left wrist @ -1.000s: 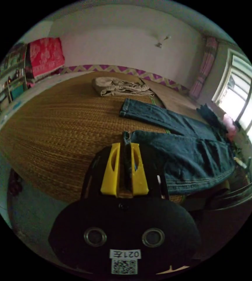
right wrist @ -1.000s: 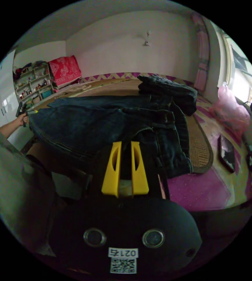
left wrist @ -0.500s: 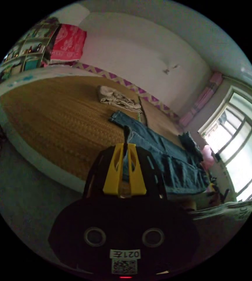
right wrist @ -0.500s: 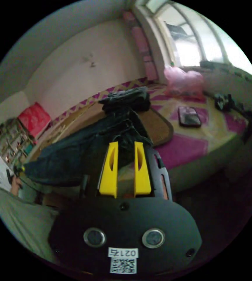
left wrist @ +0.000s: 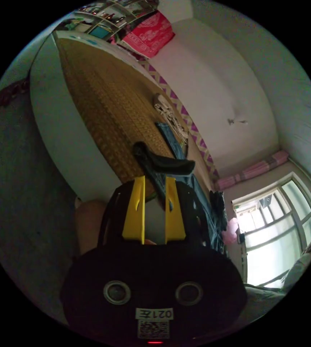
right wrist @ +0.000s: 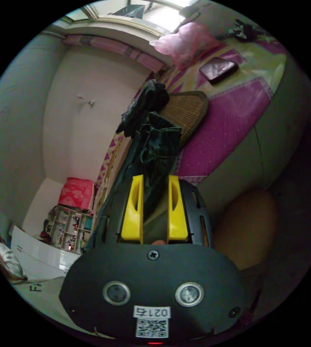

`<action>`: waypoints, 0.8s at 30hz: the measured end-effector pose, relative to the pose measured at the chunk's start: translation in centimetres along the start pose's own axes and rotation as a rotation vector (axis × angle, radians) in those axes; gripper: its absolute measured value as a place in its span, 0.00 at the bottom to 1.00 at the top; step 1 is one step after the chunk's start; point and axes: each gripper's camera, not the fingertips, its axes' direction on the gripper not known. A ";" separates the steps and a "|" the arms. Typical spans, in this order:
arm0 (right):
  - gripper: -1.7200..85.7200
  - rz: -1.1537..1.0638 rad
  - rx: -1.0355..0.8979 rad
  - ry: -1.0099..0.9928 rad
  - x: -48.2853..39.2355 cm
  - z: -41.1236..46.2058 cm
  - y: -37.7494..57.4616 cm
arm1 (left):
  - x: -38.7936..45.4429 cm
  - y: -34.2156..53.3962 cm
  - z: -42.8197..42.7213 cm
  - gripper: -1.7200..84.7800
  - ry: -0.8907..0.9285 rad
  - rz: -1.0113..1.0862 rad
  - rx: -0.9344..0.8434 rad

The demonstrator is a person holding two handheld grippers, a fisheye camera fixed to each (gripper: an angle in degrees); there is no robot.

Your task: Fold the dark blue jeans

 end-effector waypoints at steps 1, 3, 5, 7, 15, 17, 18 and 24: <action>0.14 0.001 -0.005 -0.008 0.1 0.1 -0.1 | -0.2 0.2 -0.3 0.11 -0.017 -0.009 0.021; 0.13 0.002 -0.020 -0.029 0.5 0.5 -0.3 | -1.0 0.5 -1.2 0.11 -0.079 -0.014 0.086; 0.13 -0.001 -0.027 -0.039 0.8 0.8 -0.6 | -1.5 0.4 -0.5 0.11 -0.041 0.000 0.053; 0.12 -0.003 -0.030 -0.039 1.0 1.0 -1.0 | -1.2 0.1 1.2 0.12 -0.003 0.037 -0.031; 0.13 0.018 -0.063 -0.068 1.9 2.8 -3.1 | -0.3 0.1 5.9 0.12 0.046 0.087 -0.100; 0.12 0.022 -0.069 -0.072 2.1 3.2 -3.3 | -0.7 -0.1 6.7 0.11 0.029 0.057 -0.091; 0.12 0.025 -0.070 -0.073 2.1 3.4 -3.4 | -1.2 -0.4 7.1 0.11 0.036 0.024 -0.081; 0.12 0.042 -0.077 -0.084 2.3 5.2 -4.4 | -2.7 -1.3 8.8 0.10 0.107 -0.024 -0.063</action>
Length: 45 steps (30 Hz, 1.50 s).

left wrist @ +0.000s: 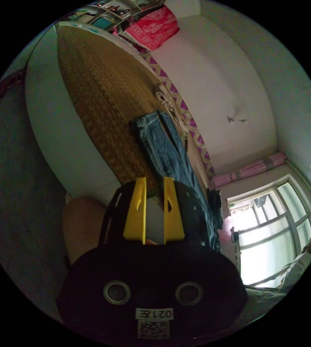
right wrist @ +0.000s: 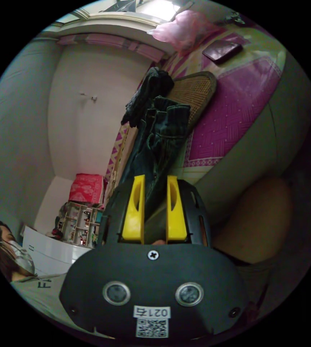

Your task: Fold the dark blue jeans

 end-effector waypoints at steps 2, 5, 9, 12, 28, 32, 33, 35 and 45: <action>0.12 0.005 -0.003 -0.004 0.0 0.6 -0.3 | -0.7 -0.1 0.1 0.09 0.037 -0.023 0.025; 0.12 0.016 -0.005 -0.007 0.1 1.6 -0.9 | -0.9 -0.8 0.6 0.09 0.090 -0.026 0.053; 0.12 0.024 -0.013 -0.010 -0.1 3.2 -1.7 | -0.4 -2.5 2.8 0.08 0.089 -0.022 0.037; 0.12 0.030 -0.012 -0.010 -0.2 4.3 -2.1 | -0.3 -3.7 4.5 0.05 0.116 -0.039 0.024; 0.02 -0.067 -0.047 -0.324 -6.4 11.2 -8.6 | 13.9 -13.4 13.0 0.01 0.042 0.280 -0.047; 0.03 -0.106 -0.088 -0.292 -10.8 17.5 -14.6 | 19.8 -20.3 21.0 0.01 -0.073 0.347 -0.130; 0.04 -0.090 -0.096 -0.262 -11.3 19.8 -16.2 | 20.8 -22.2 24.1 0.01 -0.092 0.350 -0.154; 0.06 -0.052 -0.108 -0.206 -11.4 23.7 -18.2 | 21.7 -24.9 29.5 0.01 -0.132 0.348 -0.203; 0.09 -0.022 -0.119 -0.165 -9.6 32.0 -17.0 | 20.1 -28.3 41.3 0.01 -0.234 0.326 -0.235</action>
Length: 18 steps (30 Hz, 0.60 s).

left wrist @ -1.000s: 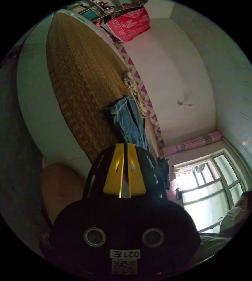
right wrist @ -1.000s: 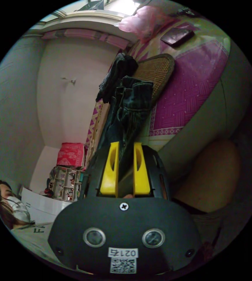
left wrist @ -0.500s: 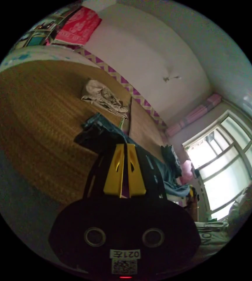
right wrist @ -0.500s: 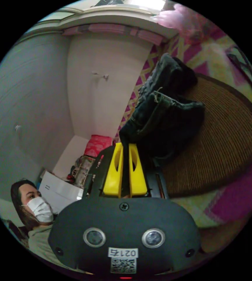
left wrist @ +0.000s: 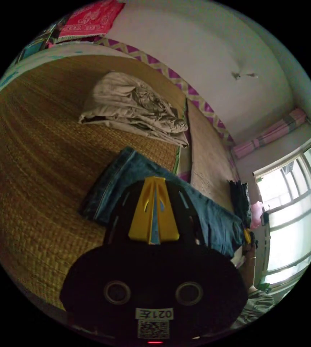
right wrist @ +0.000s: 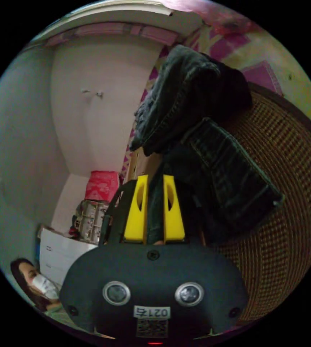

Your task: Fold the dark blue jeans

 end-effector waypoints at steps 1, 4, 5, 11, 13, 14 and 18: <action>0.09 -0.026 -0.003 0.000 -0.5 0.1 0.6 | 0.3 0.3 -0.1 0.01 -0.011 0.021 0.005; 0.07 -0.189 -0.095 0.027 -3.8 2.7 3.9 | 2.9 1.6 0.8 0.01 -0.025 0.156 -0.017; 0.06 -0.268 -0.154 0.044 -5.4 4.7 5.5 | 4.0 2.0 1.8 0.02 -0.028 0.208 -0.047; 0.06 -0.698 -0.551 0.117 -13.2 17.6 16.1 | 6.9 3.3 5.4 0.02 -0.131 0.309 -0.119; 0.08 -0.816 -0.668 0.161 -14.9 21.0 20.0 | 6.9 3.0 5.9 0.01 -0.130 0.291 -0.127; 0.08 -0.881 -0.723 0.245 -15.3 22.9 22.4 | 7.0 2.8 6.1 0.01 -0.118 0.286 -0.132; 0.07 -1.058 -0.778 0.475 -15.6 25.5 28.6 | 7.6 2.5 6.5 0.01 -0.109 0.325 -0.169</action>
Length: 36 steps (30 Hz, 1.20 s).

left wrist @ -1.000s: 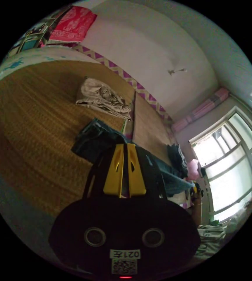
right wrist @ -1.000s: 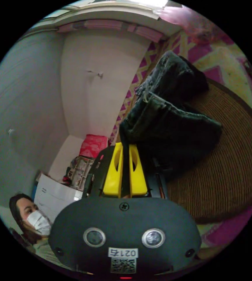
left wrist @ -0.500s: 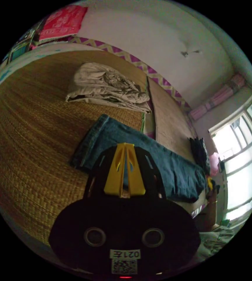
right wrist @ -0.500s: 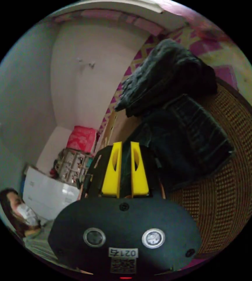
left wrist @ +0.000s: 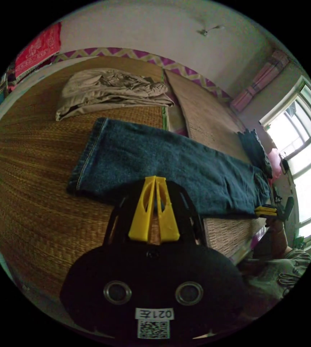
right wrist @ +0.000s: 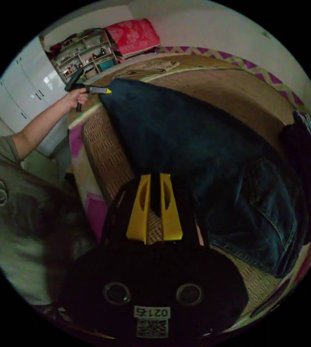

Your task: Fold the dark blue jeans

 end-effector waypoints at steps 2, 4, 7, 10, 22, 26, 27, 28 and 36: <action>0.06 -0.034 -0.032 0.058 -1.9 0.3 0.1 | 0.4 0.1 -0.1 0.01 -0.008 0.012 -0.011; 0.05 -0.057 -0.044 0.108 -3.6 0.8 0.4 | 0.6 0.3 -0.4 0.01 -0.014 0.007 -0.012; 0.04 -0.066 -0.026 0.167 -5.5 1.6 0.8 | 0.4 1.3 -1.6 0.01 -0.022 -0.051 0.036; 0.03 0.004 0.070 0.163 -5.8 1.1 1.7 | -1.4 4.5 -5.4 0.02 0.072 -0.254 0.273; 0.02 0.260 0.380 -0.042 -4.6 -4.3 9.0 | 0.4 8.2 -4.3 0.15 0.220 -0.674 0.258; 0.02 0.286 0.406 -0.031 -4.5 -5.3 10.9 | 2.2 8.1 -3.1 0.07 0.287 -0.749 0.292; 0.01 0.298 0.414 -0.037 -4.3 -5.5 11.5 | 2.7 8.3 -2.7 0.04 0.327 -0.773 0.300; 0.01 0.305 0.419 -0.042 -4.2 -5.6 11.8 | 3.0 8.4 -2.5 0.03 0.355 -0.777 0.312; 0.01 0.396 0.478 -0.052 -1.9 -7.5 16.3 | 27.0 4.4 -10.3 0.01 0.037 -0.260 0.465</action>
